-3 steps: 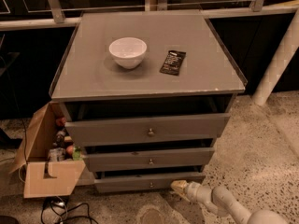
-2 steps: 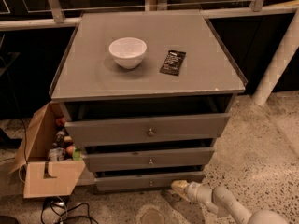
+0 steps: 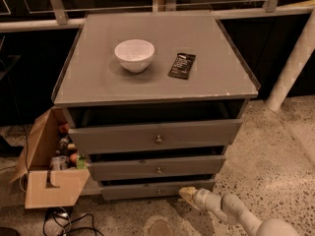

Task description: Close bottom drawer

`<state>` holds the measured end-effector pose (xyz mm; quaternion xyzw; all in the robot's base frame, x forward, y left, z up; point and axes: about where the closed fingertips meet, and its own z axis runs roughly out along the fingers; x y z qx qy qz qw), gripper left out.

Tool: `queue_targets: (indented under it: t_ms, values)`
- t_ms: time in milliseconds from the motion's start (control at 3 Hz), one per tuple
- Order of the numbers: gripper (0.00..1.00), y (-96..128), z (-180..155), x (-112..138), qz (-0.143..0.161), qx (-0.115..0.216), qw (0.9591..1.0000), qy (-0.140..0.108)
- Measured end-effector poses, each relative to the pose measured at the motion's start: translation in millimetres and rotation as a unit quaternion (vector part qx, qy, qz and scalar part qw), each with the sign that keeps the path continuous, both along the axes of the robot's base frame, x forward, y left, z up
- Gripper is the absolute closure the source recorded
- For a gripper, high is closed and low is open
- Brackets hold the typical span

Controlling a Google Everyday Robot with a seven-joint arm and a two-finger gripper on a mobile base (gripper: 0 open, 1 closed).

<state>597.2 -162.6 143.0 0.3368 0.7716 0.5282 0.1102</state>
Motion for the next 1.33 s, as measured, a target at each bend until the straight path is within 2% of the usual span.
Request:
queue_targets:
  t_ms: [333, 667, 1000, 1333]
  values:
    - [1.0, -3.1, 0.7, -0.6, -0.003, -0.001, 1.0, 0.001]
    - [1.0, -22.9, 8.2, -23.2, -0.002, -0.012, 0.9997, 0.023]
    - [1.0, -72.9, 28.2, -61.7, -0.035, -0.034, 0.9976, 0.049]
    - [0.73, -51.1, 25.2, -87.3, -0.02, -0.017, 0.9976, 0.064]
